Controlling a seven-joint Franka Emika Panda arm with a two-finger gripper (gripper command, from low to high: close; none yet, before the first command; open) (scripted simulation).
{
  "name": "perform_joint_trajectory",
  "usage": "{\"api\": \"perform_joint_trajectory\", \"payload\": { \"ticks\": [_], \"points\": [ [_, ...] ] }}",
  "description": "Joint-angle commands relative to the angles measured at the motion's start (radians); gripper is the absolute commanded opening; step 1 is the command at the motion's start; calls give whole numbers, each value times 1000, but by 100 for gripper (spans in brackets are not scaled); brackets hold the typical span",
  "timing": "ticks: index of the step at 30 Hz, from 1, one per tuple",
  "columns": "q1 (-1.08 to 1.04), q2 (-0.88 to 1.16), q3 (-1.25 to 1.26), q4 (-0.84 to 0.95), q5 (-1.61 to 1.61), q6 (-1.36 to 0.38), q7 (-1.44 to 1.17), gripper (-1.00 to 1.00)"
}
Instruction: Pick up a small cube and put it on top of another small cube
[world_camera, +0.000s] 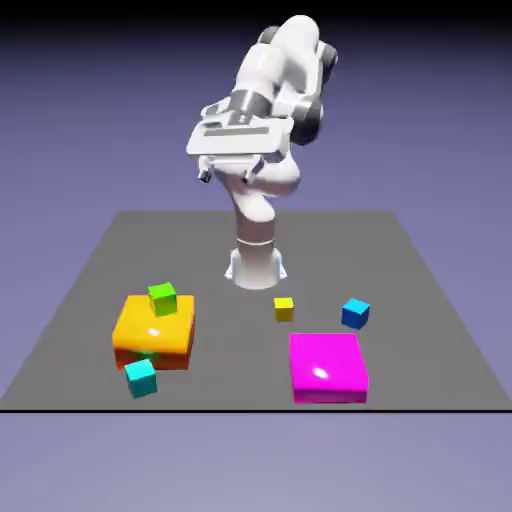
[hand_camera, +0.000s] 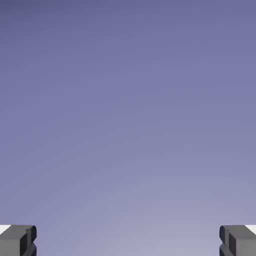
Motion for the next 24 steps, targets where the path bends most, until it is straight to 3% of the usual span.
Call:
{"api": "perform_joint_trajectory", "payload": {
  "ticks": [1,24],
  "points": [
    [-36,-7,29,13,10,-15,28,0],
    [-870,-173,697,314,238,-358,669,0]
  ]
}}
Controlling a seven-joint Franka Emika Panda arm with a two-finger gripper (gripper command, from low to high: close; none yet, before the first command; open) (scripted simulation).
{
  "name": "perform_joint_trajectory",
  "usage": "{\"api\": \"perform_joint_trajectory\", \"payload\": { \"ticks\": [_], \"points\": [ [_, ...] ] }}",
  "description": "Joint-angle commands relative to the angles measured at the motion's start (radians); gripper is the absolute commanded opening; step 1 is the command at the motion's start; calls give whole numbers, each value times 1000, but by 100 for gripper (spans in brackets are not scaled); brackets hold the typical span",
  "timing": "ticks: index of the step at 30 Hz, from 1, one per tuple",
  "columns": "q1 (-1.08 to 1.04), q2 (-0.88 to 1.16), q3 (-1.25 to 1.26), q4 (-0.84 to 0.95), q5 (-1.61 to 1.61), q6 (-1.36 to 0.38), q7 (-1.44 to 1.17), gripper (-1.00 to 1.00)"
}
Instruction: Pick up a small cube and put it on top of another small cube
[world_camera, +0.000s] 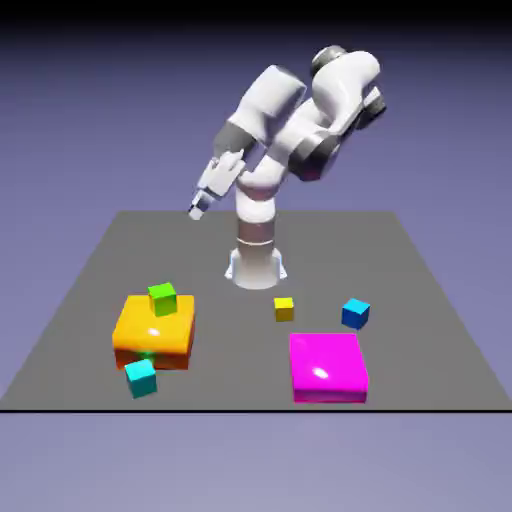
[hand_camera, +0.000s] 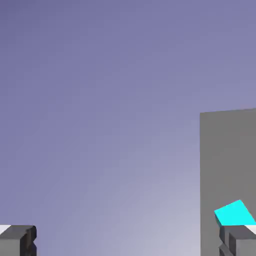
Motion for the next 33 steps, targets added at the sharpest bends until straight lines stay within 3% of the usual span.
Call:
{"api": "perform_joint_trajectory", "payload": {
  "ticks": [1,26,33],
  "points": [
    [-36,-7,29,13,10,-15,28,0],
    [-926,-184,741,334,254,-380,712,0],
    [-1093,-81,959,298,84,-206,826,0]
  ]
}}
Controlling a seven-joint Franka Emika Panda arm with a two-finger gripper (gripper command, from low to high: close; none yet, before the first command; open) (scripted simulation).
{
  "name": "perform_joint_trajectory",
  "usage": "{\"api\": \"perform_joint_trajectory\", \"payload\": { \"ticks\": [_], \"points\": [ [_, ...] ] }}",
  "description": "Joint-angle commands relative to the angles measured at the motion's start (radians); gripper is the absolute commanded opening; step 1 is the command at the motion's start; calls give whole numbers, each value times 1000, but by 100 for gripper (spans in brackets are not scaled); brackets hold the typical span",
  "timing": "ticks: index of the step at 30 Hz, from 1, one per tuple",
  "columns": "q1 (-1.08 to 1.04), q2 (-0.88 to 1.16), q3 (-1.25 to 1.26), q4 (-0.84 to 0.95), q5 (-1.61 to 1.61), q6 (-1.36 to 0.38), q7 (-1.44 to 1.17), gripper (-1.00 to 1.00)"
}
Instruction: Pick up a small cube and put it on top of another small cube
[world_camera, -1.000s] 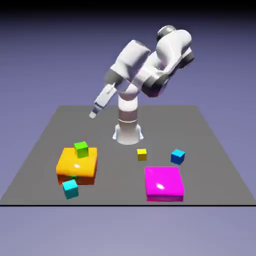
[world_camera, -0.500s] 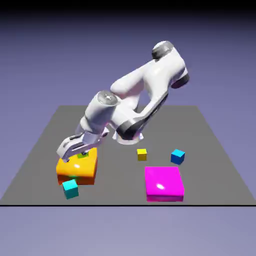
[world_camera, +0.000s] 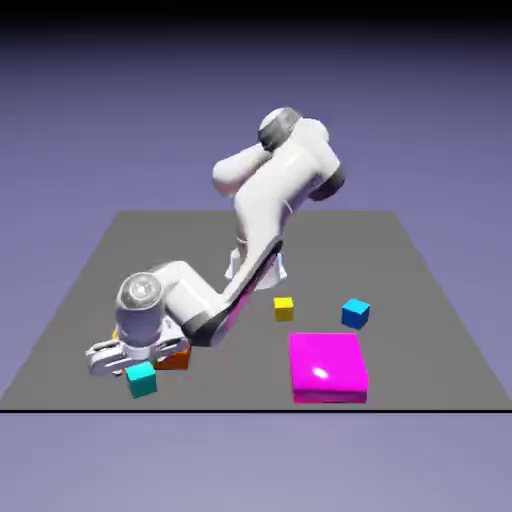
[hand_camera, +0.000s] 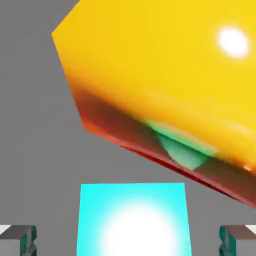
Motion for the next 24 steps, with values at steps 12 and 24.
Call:
{"api": "perform_joint_trajectory", "payload": {
  "ticks": [12,24],
  "points": [
    [121,-75,-157,26,123,-126,-83,-100],
    [542,127,-584,-254,-59,-177,-77,-100]
  ]
}}
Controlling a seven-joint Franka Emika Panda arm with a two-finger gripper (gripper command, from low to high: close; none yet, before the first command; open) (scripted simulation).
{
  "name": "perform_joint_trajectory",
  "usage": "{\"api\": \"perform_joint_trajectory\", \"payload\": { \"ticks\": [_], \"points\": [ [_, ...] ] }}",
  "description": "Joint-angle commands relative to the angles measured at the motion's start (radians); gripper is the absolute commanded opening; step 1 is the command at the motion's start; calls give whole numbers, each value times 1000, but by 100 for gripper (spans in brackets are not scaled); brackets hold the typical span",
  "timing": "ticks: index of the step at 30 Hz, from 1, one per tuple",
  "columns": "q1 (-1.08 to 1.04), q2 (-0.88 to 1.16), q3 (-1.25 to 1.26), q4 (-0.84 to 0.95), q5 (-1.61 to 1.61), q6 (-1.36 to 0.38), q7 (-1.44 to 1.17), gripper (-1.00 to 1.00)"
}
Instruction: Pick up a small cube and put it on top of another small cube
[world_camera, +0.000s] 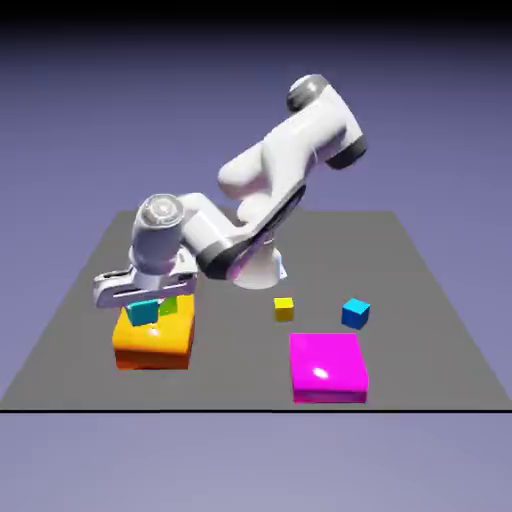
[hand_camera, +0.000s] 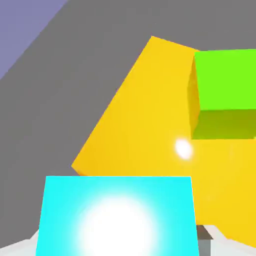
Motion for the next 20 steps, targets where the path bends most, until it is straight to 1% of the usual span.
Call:
{"api": "perform_joint_trajectory", "payload": {
  "ticks": [1,9,11,16,17,18,20],
  "points": [
    [36,22,-35,-28,-21,-1,3,-100],
    [326,200,-319,-252,-198,-3,32,-100],
    [327,201,-320,-253,-199,-3,32,-100],
    [185,231,-140,-350,-156,188,31,-100],
    [185,231,-140,-350,-156,188,31,100],
    [185,231,-140,-350,-156,188,31,100],
    [242,219,-212,-311,-173,111,32,100]
  ]
}}
